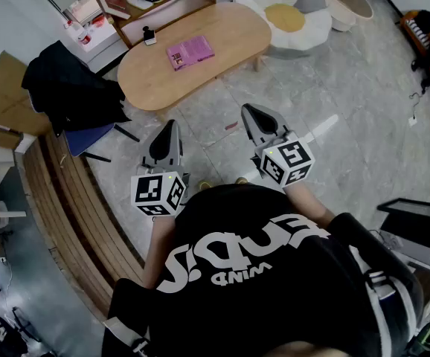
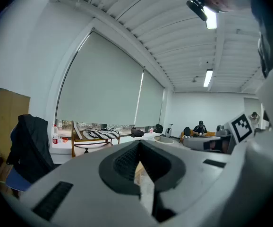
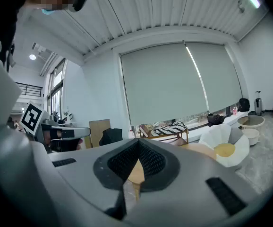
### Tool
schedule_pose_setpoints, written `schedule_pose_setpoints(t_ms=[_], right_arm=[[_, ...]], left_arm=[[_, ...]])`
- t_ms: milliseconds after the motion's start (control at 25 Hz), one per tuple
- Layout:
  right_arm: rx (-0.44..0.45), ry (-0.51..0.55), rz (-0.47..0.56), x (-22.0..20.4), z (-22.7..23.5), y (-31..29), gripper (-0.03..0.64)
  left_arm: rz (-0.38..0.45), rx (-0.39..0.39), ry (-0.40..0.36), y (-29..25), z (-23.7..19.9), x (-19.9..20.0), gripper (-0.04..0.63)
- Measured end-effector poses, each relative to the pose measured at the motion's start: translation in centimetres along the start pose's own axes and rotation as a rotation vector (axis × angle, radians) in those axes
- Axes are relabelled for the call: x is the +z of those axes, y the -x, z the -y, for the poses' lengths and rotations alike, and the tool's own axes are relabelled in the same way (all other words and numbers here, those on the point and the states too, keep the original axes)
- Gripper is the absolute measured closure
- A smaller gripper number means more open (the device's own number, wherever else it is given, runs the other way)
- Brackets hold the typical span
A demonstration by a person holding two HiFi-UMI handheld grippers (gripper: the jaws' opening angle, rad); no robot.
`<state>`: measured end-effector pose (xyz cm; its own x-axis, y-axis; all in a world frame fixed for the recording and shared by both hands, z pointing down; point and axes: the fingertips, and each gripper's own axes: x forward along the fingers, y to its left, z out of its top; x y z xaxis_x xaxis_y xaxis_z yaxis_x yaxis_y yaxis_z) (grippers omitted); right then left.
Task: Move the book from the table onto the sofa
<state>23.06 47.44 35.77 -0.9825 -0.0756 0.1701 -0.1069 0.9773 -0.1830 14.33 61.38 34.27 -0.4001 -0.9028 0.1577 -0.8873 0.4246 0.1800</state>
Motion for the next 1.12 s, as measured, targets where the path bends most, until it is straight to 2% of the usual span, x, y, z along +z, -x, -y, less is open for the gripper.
schedule_pose_setpoints(t_ms=[480,760,1120], right_arm=[[0.004,-0.020,0.010,-0.4,-1.1,-1.8,0.615],[-0.030,-0.026,0.011,-1.2,-2.6,-2.1,0.615],[-0.080,-0.053,0.004,-2.5,-4.4,-1.6,0.615]], left_arm=[[-0.011,-0.004,0.004,-0.3,-2.1,-0.3,0.588],[-0.011,-0.018,-0.014,0.9,-4.1,-0.5,0.588],[-0.023,-0.057,-0.001,1.3,-6.0,-1.5,0.588]])
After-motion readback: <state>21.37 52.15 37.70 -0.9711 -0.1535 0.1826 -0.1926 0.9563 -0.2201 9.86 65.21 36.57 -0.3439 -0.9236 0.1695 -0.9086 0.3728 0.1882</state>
